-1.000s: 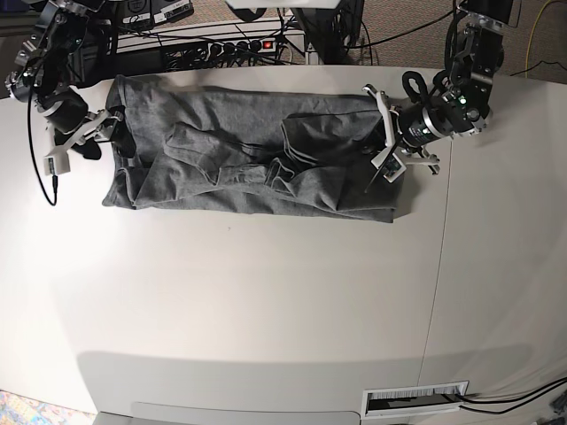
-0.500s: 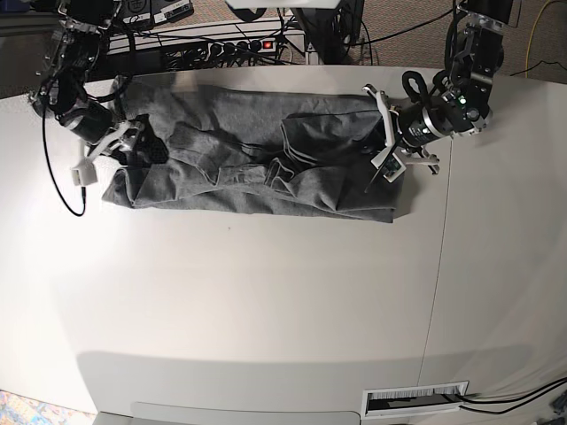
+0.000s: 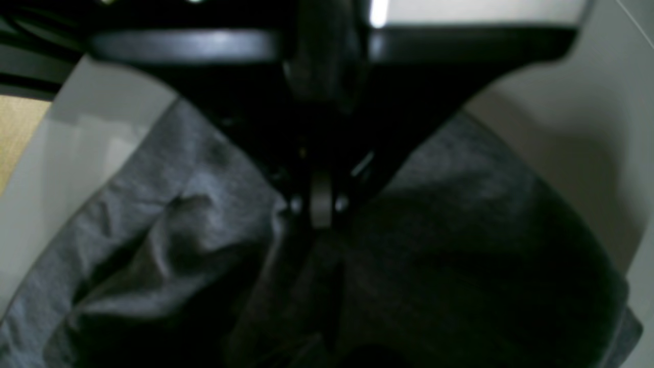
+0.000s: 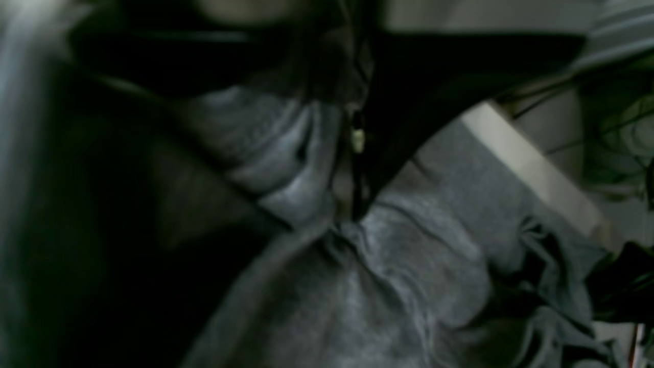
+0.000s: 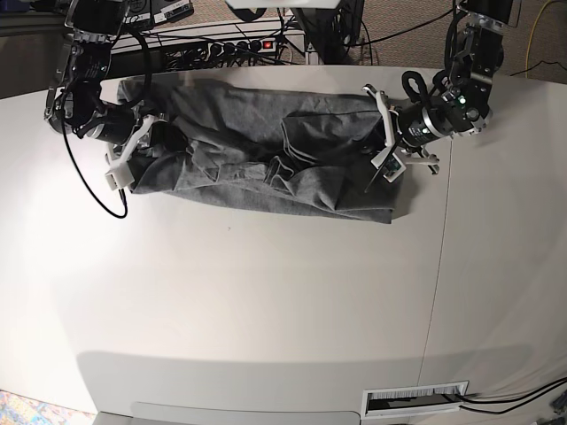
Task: Fold the T-shirt properly
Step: 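Grasp the strip's other end with the right gripper, then lift the bundle with both grippers and fold it over onto itself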
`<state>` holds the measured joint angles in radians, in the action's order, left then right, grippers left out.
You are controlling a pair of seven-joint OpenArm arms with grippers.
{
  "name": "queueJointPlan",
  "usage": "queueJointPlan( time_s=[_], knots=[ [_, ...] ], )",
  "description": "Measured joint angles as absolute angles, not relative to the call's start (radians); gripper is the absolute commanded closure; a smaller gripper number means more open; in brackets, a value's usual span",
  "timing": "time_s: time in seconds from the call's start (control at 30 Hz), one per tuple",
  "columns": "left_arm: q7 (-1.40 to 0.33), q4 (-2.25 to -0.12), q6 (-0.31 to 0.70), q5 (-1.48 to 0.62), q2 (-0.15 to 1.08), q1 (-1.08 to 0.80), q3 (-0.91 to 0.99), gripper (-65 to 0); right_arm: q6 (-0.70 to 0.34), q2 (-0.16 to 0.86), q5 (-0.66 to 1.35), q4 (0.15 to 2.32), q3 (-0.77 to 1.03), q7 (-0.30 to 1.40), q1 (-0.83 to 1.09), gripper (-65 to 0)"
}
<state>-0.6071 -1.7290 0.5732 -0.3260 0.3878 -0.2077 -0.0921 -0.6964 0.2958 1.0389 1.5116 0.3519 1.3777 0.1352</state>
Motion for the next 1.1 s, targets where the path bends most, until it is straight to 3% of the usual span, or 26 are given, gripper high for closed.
queueJointPlan(
  time_s=[0.3, 0.57, 0.73, 0.93, 1.1],
  knots=[
    [-0.599, -1.728, 0.622, -0.410, 0.385, -0.253, -0.091, 0.0, -0.696, 0.295, 1.040, 1.528, 0.373, 1.411, 0.077, 0.0],
    [-0.612, -1.728, 0.649, -0.409, 0.298, -0.268, -0.092, 0.0, -0.698, 0.264, 1.054, 1.840, 0.376, 1.414, 0.073, 0.0],
    [-0.614, -1.724, 0.656, -0.405, 0.273, -0.271, -0.093, 0.0, -0.697, 0.179, 1.099, 1.901, 0.355, 1.420, 0.117, 0.0],
    [-0.615, -1.724, 0.657, -0.405, 0.274, -0.271, -0.093, 0.0, -0.697, 0.079, 1.091, 1.903, 0.226, 1.392, 0.116, 0.0],
    [-0.616, -1.724, 0.672, -0.405, 0.274, -0.271, -0.093, 0.0, -0.697, 0.030, 0.905, 1.904, 0.056, 1.269, 0.081, 0.0]
  ],
)
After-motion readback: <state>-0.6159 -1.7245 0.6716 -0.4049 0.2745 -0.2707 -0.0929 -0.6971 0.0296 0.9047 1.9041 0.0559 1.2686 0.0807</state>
